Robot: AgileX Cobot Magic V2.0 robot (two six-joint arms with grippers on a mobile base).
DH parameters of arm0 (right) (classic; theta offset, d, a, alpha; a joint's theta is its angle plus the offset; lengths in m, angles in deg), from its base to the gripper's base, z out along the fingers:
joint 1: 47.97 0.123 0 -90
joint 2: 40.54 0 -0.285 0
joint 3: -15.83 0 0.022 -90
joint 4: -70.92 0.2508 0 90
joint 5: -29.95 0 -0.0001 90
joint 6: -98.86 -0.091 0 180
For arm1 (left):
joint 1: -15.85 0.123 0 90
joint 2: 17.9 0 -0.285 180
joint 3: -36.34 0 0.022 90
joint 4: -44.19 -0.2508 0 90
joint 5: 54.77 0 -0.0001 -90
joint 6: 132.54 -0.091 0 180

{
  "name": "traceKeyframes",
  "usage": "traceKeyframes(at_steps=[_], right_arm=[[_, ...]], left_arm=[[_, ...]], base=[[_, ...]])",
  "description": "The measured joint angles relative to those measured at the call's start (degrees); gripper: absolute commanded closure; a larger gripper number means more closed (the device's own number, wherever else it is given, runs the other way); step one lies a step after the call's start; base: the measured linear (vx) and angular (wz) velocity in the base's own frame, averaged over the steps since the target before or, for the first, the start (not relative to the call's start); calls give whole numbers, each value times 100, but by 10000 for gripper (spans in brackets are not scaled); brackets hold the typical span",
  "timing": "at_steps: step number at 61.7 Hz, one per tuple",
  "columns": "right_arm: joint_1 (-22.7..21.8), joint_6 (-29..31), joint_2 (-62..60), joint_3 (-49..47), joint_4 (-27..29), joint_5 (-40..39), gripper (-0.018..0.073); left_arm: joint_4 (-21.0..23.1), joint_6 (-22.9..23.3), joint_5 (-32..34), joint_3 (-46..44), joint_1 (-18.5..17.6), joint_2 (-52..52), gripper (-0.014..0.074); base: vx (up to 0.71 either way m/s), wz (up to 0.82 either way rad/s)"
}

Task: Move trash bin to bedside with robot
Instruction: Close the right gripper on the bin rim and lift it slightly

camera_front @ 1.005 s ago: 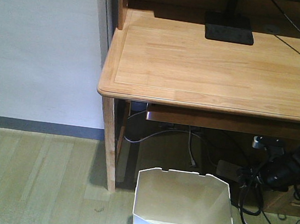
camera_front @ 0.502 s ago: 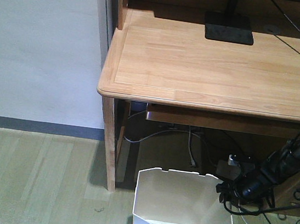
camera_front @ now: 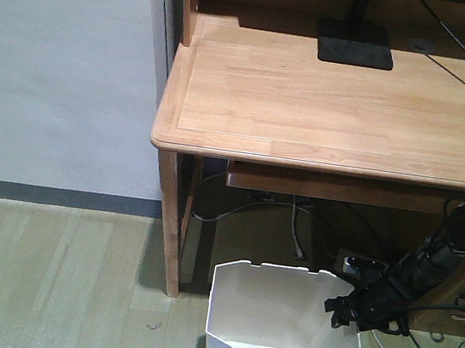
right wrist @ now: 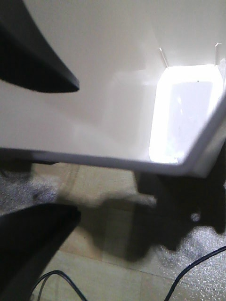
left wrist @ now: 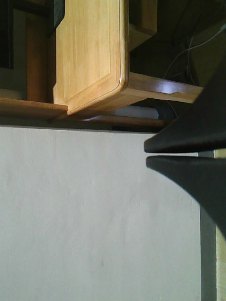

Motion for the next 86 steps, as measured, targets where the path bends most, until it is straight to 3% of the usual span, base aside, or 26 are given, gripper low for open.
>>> traceKeyframes(at_steps=[16,32,44,50,61,76,86], right_arm=[[-13,-21,362,-608,-80,439,575],[-52,-31,388,-802,-170,596,565],[-16,246,41,-283,74,330,566],[-16,684,-295,142,436,184,566],[-38,2008,-1015,925,1373,63,566],[-395,3463,-2168,2136,2832,367,564],[-583,4206,-2927,2985,3499,467,564]], left_arm=[[0,0,0,0,0,0,603],[0,0,0,0,0,0,603],[0,0,0,0,0,0,603],[0,0,0,0,0,0,603],[0,0,0,0,0,0,603],[0,0,0,0,0,0,603],[0,0,0,0,0,0,603]], base=[[0,0],[0,0],[0,0],[0,0],[0,0],[0,0],[0,0]])
